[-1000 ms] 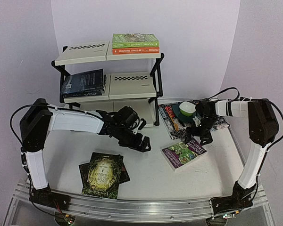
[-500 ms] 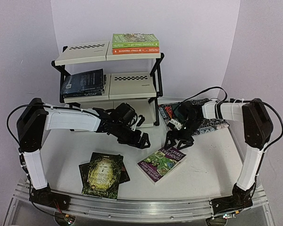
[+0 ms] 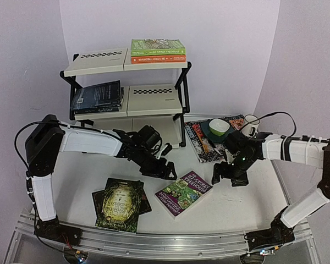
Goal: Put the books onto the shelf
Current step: Move the book to the center of the board, then pick up the book at the center of the board.
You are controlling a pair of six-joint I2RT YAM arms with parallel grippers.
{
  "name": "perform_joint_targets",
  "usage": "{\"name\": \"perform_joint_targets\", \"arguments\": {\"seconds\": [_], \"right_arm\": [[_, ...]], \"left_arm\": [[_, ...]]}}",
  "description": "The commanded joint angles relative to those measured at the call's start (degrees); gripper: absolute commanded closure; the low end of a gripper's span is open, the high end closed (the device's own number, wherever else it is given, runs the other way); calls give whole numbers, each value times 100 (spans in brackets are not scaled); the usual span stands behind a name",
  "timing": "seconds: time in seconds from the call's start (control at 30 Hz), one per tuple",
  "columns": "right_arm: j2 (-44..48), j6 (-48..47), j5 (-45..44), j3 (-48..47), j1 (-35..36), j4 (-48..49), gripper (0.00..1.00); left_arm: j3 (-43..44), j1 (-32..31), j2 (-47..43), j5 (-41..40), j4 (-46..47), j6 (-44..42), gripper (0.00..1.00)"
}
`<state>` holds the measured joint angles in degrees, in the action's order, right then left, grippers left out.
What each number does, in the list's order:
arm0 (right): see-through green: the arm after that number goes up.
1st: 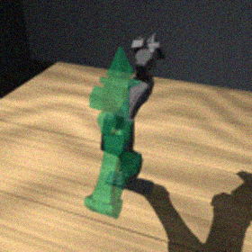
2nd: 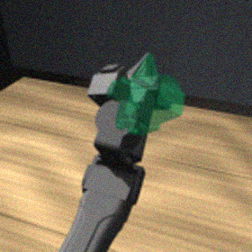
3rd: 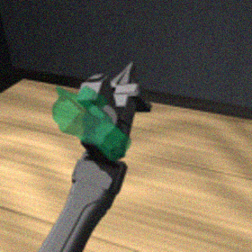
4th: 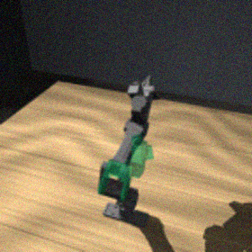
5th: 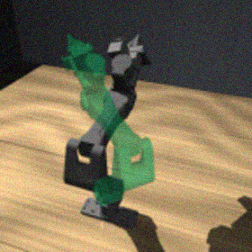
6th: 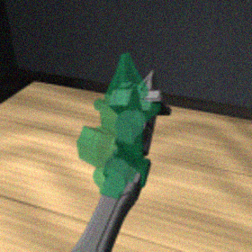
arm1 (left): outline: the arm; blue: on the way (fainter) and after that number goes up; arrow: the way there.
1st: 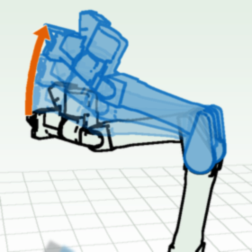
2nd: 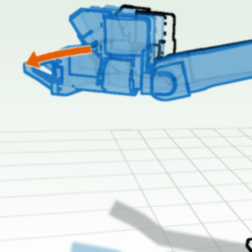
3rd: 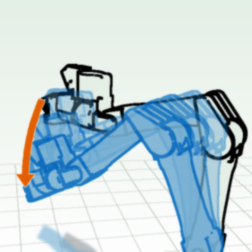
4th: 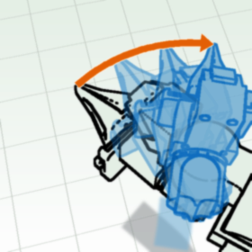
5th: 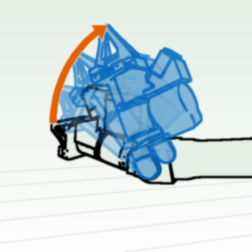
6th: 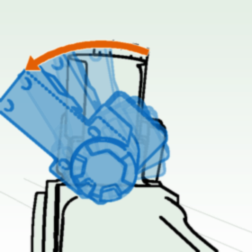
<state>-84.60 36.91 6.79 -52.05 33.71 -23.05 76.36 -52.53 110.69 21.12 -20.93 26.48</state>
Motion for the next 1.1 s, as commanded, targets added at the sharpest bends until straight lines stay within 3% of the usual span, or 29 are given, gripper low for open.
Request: {"name": "perform_joint_targets", "arguments": {"seconds": [0.0,0.2,0.43,0.57,0.8,0.9,1.07], "right_arm": [[440,1654,-678,531,677,332,10],[361,2494,-726,822,1098,1409,15],[-408,2984,105,720,1189,2238,20],[-707,3431,133,914,1328,2827,23],[-1030,3810,223,1119,1361,3397,35],[-1099,3807,165,1123,1360,3440,48],[-1163,3815,148,1158,1362,3531,67]], "left_arm": [[200,10,213,370,127,69,11],[301,12,410,538,103,222,12],[289,6,540,779,89,299,13],[292,6,634,934,89,409,13],[411,6,956,1559,235,602,16],[419,6,1036,1863,456,807,22],[327,6,969,2002,971,1223,45]]}}
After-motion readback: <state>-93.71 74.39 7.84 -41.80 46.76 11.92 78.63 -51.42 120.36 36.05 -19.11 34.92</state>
